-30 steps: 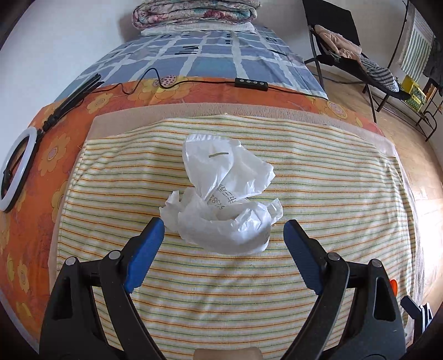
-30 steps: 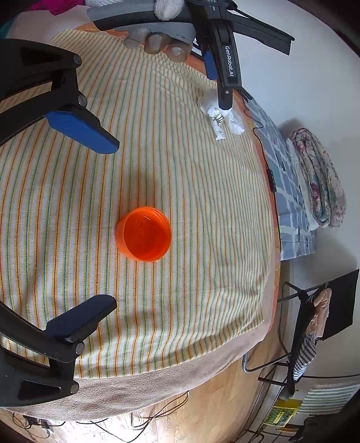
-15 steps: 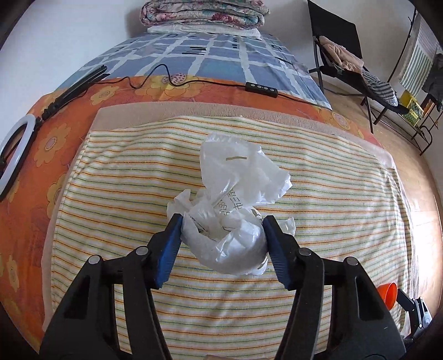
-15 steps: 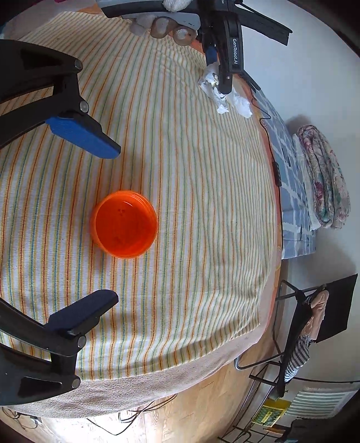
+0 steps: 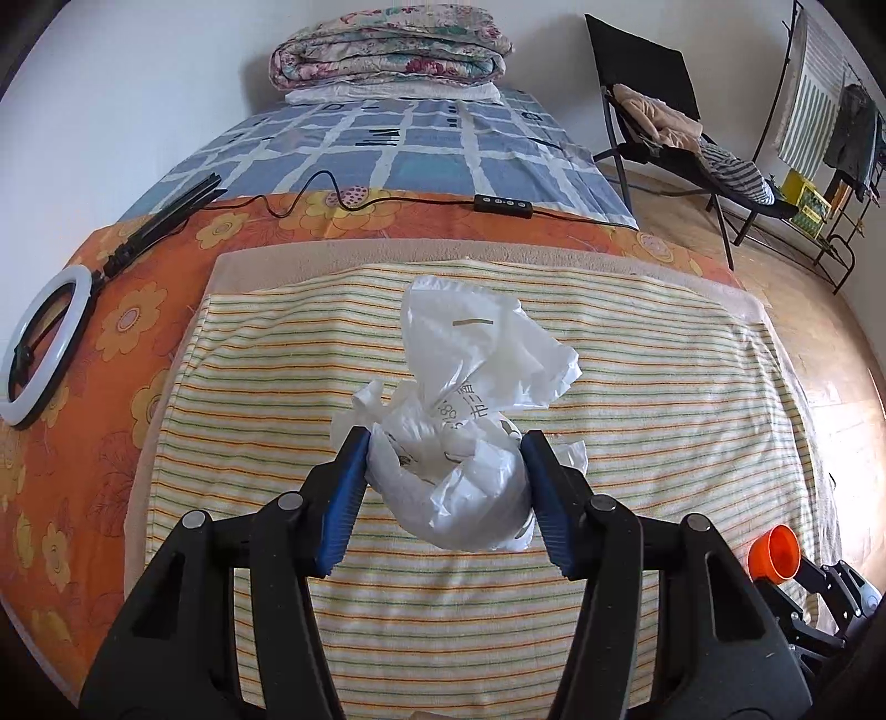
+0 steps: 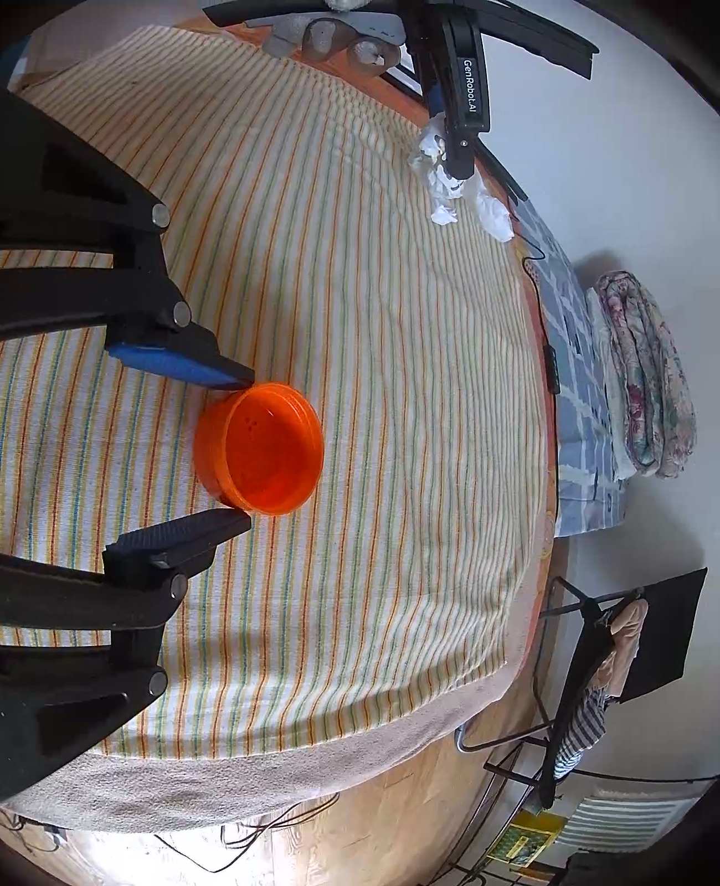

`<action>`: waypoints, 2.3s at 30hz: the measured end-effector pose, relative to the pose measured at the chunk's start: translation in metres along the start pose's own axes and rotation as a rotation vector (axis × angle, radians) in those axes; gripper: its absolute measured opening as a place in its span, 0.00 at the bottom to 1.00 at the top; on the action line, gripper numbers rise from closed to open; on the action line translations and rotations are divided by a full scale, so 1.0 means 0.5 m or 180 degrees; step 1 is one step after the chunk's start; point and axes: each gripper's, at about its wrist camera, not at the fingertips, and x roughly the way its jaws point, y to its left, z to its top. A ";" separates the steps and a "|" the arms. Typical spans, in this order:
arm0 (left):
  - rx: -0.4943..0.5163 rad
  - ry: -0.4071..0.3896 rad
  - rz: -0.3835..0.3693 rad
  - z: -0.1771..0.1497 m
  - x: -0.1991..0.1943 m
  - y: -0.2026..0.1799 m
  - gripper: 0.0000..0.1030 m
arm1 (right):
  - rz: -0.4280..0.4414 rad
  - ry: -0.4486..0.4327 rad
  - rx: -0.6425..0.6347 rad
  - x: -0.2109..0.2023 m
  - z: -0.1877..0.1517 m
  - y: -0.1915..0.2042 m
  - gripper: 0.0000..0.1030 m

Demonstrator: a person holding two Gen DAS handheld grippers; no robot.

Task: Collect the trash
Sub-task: 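Close left tool on white plastic bag while right tool grasps orange cap, then carry plastic bag with left tool while right tool carries orange cap to basket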

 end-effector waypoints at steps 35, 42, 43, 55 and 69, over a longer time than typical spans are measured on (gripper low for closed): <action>0.0521 -0.0246 -0.0301 -0.277 -0.360 -0.003 0.55 | 0.0244 -0.0480 -0.0603 -0.259 -0.164 0.155 0.45; 0.0584 -0.0240 -0.0397 -0.384 -0.442 -0.004 0.55 | 0.0341 -0.0484 -0.0560 -0.320 -0.232 0.162 0.45; 0.0585 -0.0226 -0.0420 -0.399 -0.450 -0.004 0.55 | 0.0350 -0.0481 -0.0551 -0.328 -0.243 0.160 0.45; 0.0677 -0.0027 -0.0581 -0.578 -0.497 -0.028 0.55 | 0.0349 -0.0428 -0.0588 -0.392 -0.358 0.161 0.45; 0.0701 0.0464 -0.0680 -0.717 -0.429 -0.043 0.55 | 0.0360 -0.0227 -0.0585 -0.376 -0.445 0.176 0.45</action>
